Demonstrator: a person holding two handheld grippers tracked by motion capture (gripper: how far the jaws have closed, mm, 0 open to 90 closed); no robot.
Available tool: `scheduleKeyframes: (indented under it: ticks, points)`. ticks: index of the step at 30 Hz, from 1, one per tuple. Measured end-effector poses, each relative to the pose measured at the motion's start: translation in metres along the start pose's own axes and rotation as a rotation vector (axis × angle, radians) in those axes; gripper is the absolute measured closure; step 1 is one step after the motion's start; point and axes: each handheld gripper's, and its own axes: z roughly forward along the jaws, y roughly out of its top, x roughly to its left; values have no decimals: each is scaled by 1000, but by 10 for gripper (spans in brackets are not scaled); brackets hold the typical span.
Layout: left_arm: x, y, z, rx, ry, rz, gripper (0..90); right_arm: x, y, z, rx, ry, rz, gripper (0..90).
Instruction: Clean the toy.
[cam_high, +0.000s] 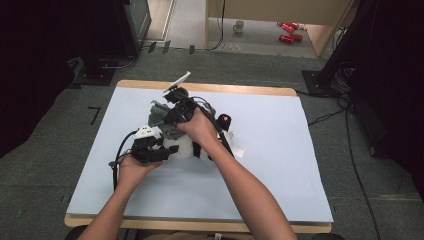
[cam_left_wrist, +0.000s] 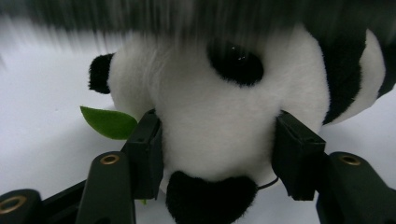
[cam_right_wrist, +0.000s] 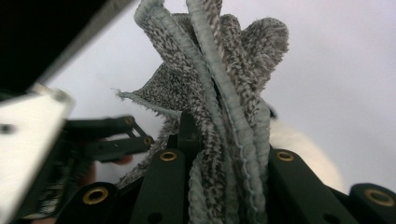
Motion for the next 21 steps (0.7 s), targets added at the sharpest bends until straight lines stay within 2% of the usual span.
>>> scheduleKeyframes:
  ticks: [2,4,6,7,10,15,17,21]
  points:
    - [0,-1,1,4,-1,2,440,0,-4,8,30,-6,-4,761]
    - [1,-1,1,1,-8,-2,443,-4,-7,7,24,-1,7,761]
    - [0,-1,1,4,-7,-1,448,-8,-10,4,22,-20,-12,760]
    - [-2,-1,1,6,1,3,452,-12,-13,2,19,-15,-15,760]
    - [-5,1,2,17,15,11,463,-25,-20,-6,6,18,16,759]
    - [-4,0,2,23,1,10,465,-44,-29,-17,-7,50,63,758]
    - [-4,0,1,25,4,11,465,-47,-32,-19,-11,51,54,757]
    - [-3,-1,1,28,0,4,465,-59,-37,-26,-12,37,88,757]
